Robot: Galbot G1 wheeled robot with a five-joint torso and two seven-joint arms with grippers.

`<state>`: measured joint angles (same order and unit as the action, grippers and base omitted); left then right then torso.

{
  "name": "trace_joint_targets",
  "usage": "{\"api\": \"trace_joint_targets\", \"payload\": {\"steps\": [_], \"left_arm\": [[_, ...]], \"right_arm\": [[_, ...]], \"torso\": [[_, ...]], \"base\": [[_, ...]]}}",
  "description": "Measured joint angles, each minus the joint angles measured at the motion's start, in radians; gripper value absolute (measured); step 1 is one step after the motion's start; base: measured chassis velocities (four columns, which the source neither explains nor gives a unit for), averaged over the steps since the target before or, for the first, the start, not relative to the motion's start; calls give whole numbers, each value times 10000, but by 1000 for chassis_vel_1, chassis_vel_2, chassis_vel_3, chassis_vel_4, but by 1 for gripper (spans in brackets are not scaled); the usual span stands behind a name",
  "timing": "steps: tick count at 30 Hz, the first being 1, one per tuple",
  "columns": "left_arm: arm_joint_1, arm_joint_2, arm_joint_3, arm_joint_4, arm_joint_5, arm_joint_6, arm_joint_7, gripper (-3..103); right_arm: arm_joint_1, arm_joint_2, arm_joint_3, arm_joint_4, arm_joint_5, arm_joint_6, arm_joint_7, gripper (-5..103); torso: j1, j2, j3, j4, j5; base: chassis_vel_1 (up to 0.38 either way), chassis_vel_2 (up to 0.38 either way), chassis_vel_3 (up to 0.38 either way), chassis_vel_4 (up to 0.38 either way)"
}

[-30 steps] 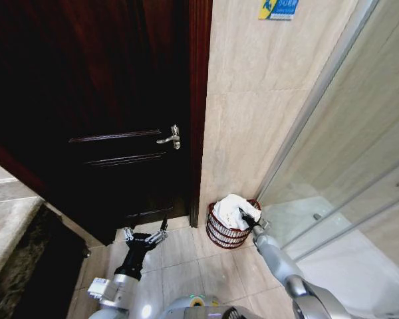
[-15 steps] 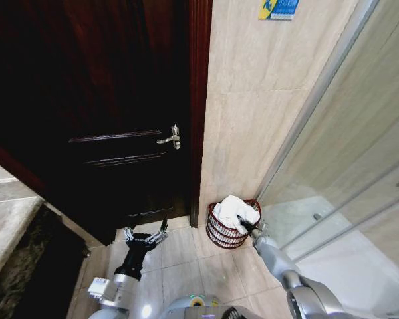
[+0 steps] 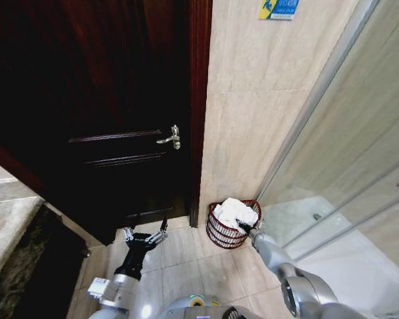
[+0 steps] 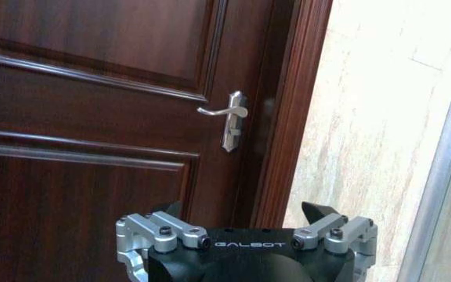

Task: Discard the used towel into the hamper.

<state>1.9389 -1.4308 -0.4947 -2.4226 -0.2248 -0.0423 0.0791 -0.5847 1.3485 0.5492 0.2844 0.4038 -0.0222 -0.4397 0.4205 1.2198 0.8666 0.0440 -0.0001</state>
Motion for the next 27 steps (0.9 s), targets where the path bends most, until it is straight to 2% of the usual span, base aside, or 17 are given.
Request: {"api": "trace_joint_targets", "payload": {"steps": [7, 12, 14, 16, 19, 21, 23, 24, 27], "left_arm": [[0, 0, 0, 0, 0, 0, 0, 100], [0, 0, 0, 0, 0, 0, 0, 100], [0, 0, 0, 0, -1, 0, 0, 100], [0, -1, 0, 0, 0, 0, 0, 100], [0, 0, 0, 0, 0, 0, 0, 100], [0, -1, 0, 0, 0, -1, 0, 100], [0, 0, 0, 0, 0, 0, 1, 100], [0, 0, 0, 0, 0, 0, 1, 100], [0, 1, 0, 0, 0, 0, 1, 100]], "right_arm": [[463, 50, -12, -395, -249, -627, 284, 8], [384, 1, -12, -264, -244, -625, 196, 8], [141, -46, -60, 146, -223, -347, 46, 4], [-75, -137, -224, 532, -176, -133, -85, 8], [-914, -460, -725, 2065, 172, 403, -467, 24], [-1208, -560, -838, 2579, 305, 488, -529, 24], [-1852, -791, -1069, 3663, 641, 591, -586, 35], [-1852, -791, -1069, 3663, 641, 591, -586, 35], [-2753, -1059, -1069, 4825, 705, 1228, -769, 51]], "torso": [[0, 0, 0, 2, 0], [0, 0, 0, 1, 0], [0, -1, 1, 2, 5], [0, -1, 1, 4, 5], [0, 0, 0, 2, 2], [0, 0, 1, 0, 2], [0, 0, 0, 2, 1], [0, 0, 0, 2, 1], [-1, 0, 0, 1, 6]], "base": [[0, 0, 0, 0], [0, 0, 0, 0], [0, 0, 0, 0], [0, 0, 0, 0], [0, 0, 0, 0], [0, 0, 0, 0], [0, 0, 0, 0], [0, 0, 0, 0], [0, 0, 0, 0]]}}
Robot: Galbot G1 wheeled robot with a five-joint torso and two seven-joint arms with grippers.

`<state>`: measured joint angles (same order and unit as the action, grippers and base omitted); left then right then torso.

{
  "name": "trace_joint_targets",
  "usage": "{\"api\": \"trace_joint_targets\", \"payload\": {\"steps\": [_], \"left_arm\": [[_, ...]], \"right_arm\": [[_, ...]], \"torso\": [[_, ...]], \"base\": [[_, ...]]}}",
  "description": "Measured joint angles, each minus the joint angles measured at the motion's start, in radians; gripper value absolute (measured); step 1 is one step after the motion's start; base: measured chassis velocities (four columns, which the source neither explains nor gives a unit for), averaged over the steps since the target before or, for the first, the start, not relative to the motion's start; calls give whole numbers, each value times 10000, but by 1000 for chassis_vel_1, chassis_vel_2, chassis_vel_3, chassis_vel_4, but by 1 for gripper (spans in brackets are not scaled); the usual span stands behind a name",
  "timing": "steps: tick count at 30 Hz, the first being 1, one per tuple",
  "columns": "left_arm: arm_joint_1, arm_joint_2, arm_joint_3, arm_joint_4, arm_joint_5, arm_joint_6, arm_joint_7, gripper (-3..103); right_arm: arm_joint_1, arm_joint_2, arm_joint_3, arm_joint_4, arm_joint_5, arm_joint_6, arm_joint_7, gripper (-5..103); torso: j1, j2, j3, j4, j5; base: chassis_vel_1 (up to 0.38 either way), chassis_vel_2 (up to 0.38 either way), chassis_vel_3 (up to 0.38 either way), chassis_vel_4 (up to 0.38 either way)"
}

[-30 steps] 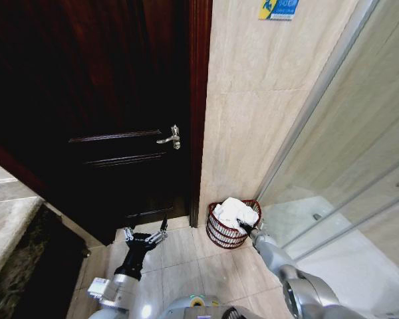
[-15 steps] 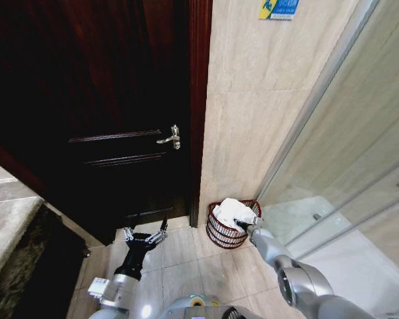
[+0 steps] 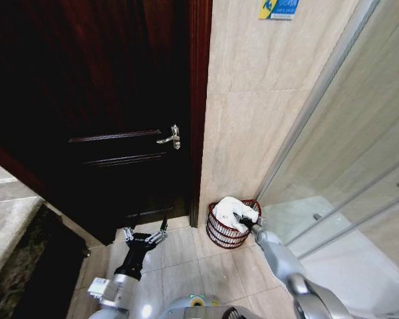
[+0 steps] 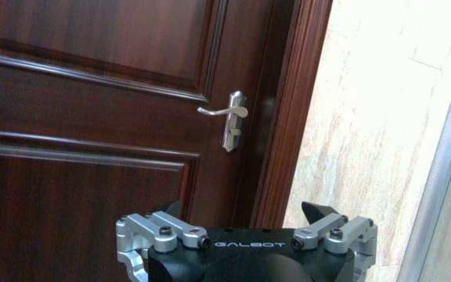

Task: Discard the used towel into the hamper.

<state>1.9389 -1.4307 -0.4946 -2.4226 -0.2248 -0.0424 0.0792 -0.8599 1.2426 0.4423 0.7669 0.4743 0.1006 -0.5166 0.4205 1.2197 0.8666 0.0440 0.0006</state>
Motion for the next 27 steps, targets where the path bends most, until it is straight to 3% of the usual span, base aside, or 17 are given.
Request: {"api": "trace_joint_targets", "payload": {"steps": [6, 8, 10, 13, 17, 20, 21, 27], "left_arm": [[0, -1, -1, 0, 0, 0, 0, 100], [0, -3, -1, 0, 0, 0, -1, 100], [0, 2, 0, 1, 0, 0, 1, 100], [0, -1, -1, 0, 0, 0, 0, 100], [0, -3, 0, 0, 0, 0, -1, 100], [0, -2, 0, 0, 0, 0, 0, 100], [1, -1, 0, 0, 0, 0, 1, 100], [0, -2, 0, 0, 0, 0, 0, 100]], "right_arm": [[-1060, -267, 467, 1078, -322, 540, -117, 68], [-1763, -391, 710, 2009, -218, 547, 42, 84], [-1965, -395, 811, 2329, -212, 550, 80, 84], [-2954, -333, 1235, 3888, -183, 702, 232, 99], [-3759, -191, 1604, 5160, -270, 871, 496, 100], [-4752, 85, 2080, 6900, -520, 845, 1206, 100], [-5216, 375, 2483, 8003, -645, 688, 1500, 100], [-6297, 980, 3462, 10653, -570, 114, 1971, 100]], "torso": [[0, 0, 0, -1, 0], [0, 0, -1, 0, -10], [0, 0, 0, -2, -3], [0, 1, -1, 0, -11], [0, 0, -1, 5, -2], [0, 1, -1, -4, -8], [-1, 1, -1, 0, -4], [0, 1, -1, 2, -13]], "base": [[0, 0, 0, 0], [0, 0, 0, 0], [0, 0, 0, 0], [0, 0, 0, 0], [0, 0, 0, 0], [0, 0, 0, 0], [0, 0, 0, 0], [0, 0, 0, 0]]}}
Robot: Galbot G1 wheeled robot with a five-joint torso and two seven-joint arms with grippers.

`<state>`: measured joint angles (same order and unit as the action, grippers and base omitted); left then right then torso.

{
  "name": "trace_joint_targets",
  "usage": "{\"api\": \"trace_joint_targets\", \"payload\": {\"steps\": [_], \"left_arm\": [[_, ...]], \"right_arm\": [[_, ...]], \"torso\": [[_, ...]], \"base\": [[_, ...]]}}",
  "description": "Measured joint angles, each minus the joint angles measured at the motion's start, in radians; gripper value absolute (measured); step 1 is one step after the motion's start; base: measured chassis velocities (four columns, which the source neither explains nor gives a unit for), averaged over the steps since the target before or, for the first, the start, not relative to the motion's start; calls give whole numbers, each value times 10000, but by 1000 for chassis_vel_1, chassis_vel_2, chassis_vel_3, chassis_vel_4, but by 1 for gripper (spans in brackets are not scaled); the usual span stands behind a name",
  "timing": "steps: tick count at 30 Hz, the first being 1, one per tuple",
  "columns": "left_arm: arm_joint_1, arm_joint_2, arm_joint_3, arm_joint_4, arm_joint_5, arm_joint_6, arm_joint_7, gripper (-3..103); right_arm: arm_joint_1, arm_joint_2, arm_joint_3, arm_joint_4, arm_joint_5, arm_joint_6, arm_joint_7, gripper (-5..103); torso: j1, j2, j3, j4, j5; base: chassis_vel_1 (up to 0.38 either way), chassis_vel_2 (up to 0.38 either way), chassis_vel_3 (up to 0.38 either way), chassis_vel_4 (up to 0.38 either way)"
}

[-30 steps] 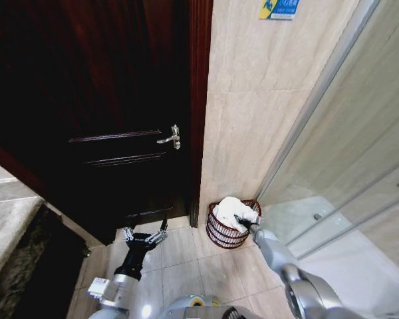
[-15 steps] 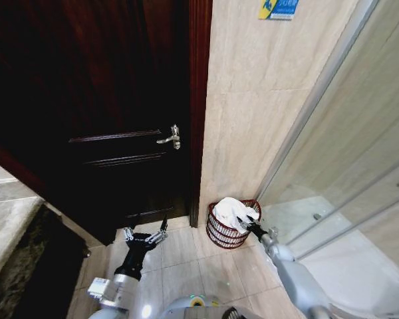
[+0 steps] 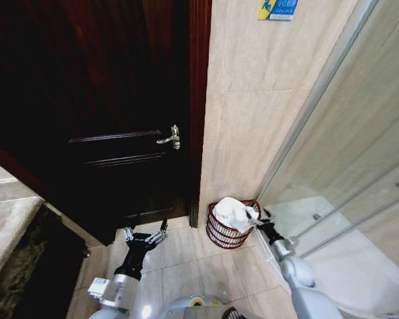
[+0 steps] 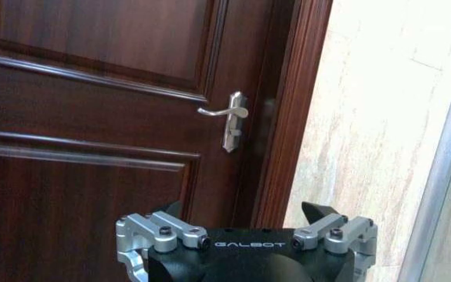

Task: Discard the used towel into the hamper.

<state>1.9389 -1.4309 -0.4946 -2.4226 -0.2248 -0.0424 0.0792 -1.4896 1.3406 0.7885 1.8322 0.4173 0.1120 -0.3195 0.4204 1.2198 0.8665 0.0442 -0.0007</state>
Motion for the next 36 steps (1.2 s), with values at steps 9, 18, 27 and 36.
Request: {"api": "trace_joint_targets", "payload": {"steps": [9, 18, 27, 36], "left_arm": [[0, 1, 0, 0, 0, 0, 0, 100], [0, 1, 0, 0, 0, 0, 0, 100], [0, 0, 0, 0, 0, 0, -1, 100], [-1, 0, 0, 0, 0, 0, 0, 100]], "right_arm": [[-1901, 1197, 1446, 3425, 419, -372, 281, 100], [-2881, 2300, 1249, 5563, -117, 168, 1344, 100], [-2578, 2205, -326, 5762, -939, 435, 2901, 100], [-3044, 2249, -1444, 5794, -1342, 473, 2611, 100]], "torso": [[-1, 0, 1, -2, 8], [-1, 1, 1, -3, 4], [2, -1, 2, 0, 6], [2, -2, 2, -2, 6]], "base": [[0, 0, 0, 0], [0, 0, 0, 0], [0, 0, 0, 0], [0, 0, 0, 0]]}}
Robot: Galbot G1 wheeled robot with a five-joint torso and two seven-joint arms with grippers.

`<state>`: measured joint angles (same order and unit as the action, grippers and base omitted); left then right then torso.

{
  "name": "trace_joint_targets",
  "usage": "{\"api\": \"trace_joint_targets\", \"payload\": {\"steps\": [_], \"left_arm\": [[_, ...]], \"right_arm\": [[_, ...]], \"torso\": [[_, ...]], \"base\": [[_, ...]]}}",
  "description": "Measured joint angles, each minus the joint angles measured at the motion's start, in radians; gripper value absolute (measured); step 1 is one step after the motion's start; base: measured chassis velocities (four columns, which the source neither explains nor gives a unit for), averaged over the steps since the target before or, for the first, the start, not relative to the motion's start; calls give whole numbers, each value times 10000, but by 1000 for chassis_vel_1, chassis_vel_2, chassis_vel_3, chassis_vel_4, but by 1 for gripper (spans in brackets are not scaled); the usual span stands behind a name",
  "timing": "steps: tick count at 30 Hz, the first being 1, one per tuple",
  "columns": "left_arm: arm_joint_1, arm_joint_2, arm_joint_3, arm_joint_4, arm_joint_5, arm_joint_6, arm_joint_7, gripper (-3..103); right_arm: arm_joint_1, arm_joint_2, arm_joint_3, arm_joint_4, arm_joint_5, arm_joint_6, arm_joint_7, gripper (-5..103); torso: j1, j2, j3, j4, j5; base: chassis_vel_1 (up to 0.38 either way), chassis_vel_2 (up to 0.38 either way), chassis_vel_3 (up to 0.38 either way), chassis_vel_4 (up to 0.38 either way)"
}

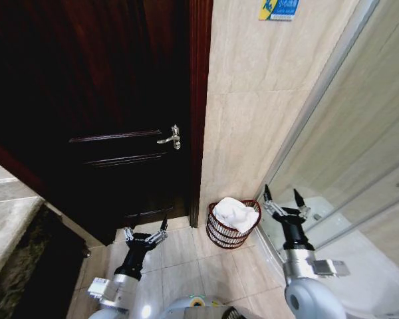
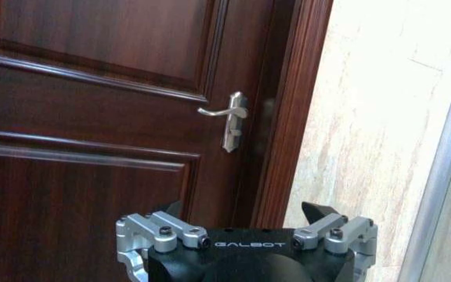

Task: Discard the used towel into the hamper.

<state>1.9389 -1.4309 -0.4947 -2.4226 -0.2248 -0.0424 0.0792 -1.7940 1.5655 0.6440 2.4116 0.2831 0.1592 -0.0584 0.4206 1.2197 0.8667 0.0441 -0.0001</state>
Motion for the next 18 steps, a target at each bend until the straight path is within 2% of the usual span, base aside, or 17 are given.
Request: {"api": "trace_joint_targets", "payload": {"steps": [5, 18], "left_arm": [[0, 0, 0, 0, 0, 0, 0, 100], [0, 0, 0, 0, 0, 0, 0, 100]], "right_arm": [[-534, 138, -802, -49, -589, 497, -135, 100], [-1309, 310, -1093, -1, -1310, 1283, -521, 100]], "torso": [[-1, 0, 0, 0, 0], [-1, 0, 0, 0, 0]], "base": [[0, 0, 0, 0], [0, 0, 0, 0]]}}
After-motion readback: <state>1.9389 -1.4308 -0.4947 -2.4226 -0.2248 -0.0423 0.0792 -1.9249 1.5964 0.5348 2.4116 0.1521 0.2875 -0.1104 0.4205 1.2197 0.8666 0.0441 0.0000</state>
